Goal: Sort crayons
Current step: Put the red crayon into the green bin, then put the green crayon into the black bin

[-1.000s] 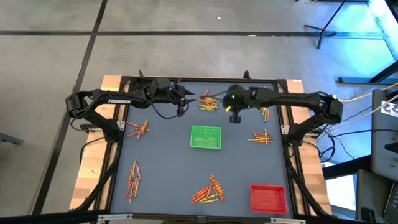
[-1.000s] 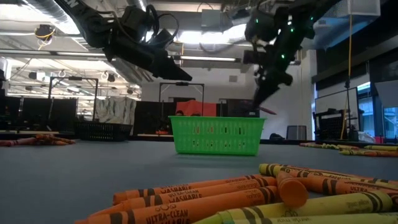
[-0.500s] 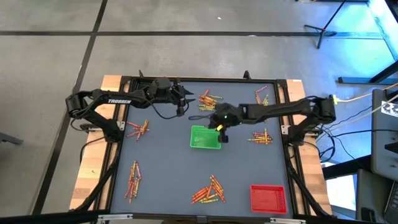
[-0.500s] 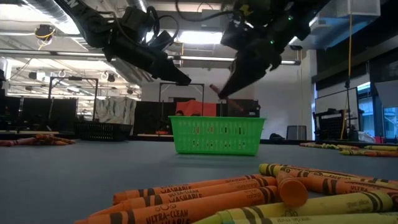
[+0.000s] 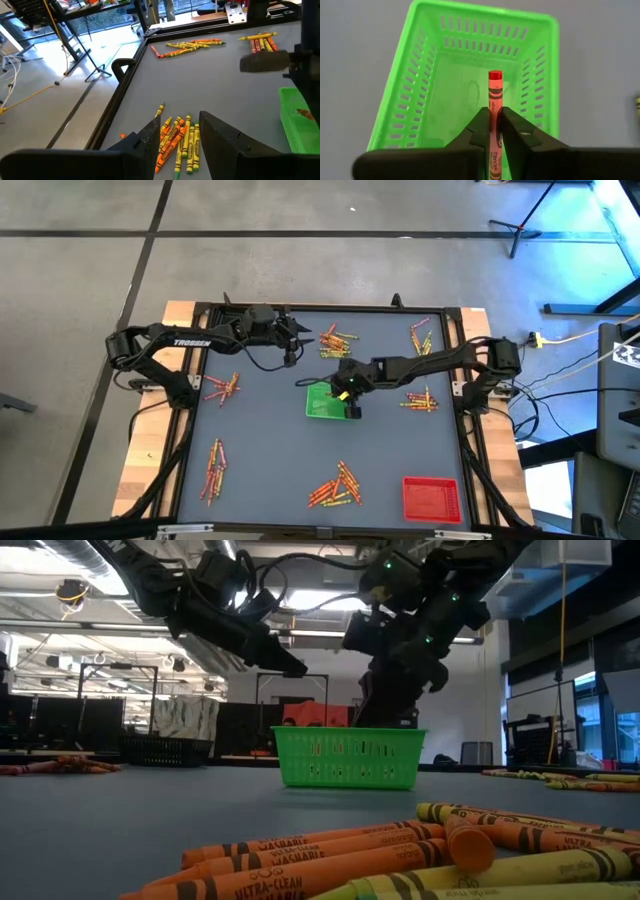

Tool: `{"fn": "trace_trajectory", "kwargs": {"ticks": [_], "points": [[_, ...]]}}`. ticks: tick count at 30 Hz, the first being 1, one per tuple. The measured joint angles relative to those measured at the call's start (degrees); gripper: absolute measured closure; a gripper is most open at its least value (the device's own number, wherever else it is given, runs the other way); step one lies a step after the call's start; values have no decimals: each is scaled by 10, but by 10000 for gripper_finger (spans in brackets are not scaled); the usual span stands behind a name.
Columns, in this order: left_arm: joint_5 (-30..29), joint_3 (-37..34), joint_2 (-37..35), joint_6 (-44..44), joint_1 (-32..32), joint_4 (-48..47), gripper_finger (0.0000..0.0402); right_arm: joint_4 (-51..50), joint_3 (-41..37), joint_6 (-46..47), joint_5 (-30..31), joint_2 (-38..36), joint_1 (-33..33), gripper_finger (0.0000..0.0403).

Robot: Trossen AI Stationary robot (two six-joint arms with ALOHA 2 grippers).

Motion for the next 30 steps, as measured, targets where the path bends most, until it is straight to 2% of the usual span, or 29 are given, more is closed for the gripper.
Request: {"fn": "trace_trajectory", "kwargs": {"ticks": [6,10,13,18,24,30], "points": [[0,0,0,-1,-1,0,282,-10,0,19,0,-8,-1,288],[0,0,0,0,-5,0,282,-56,0,18,0,-54,-1,241],[-1,0,0,0,-7,0,282,-118,0,15,11,-105,-1,222],[-2,0,0,0,-7,0,282,-216,0,-2,83,-202,-11,215],[-2,0,0,0,-7,1,282,-300,0,-20,147,-284,-103,215],[-2,0,0,0,-7,1,282,-321,0,-72,157,-297,-245,214]]}}
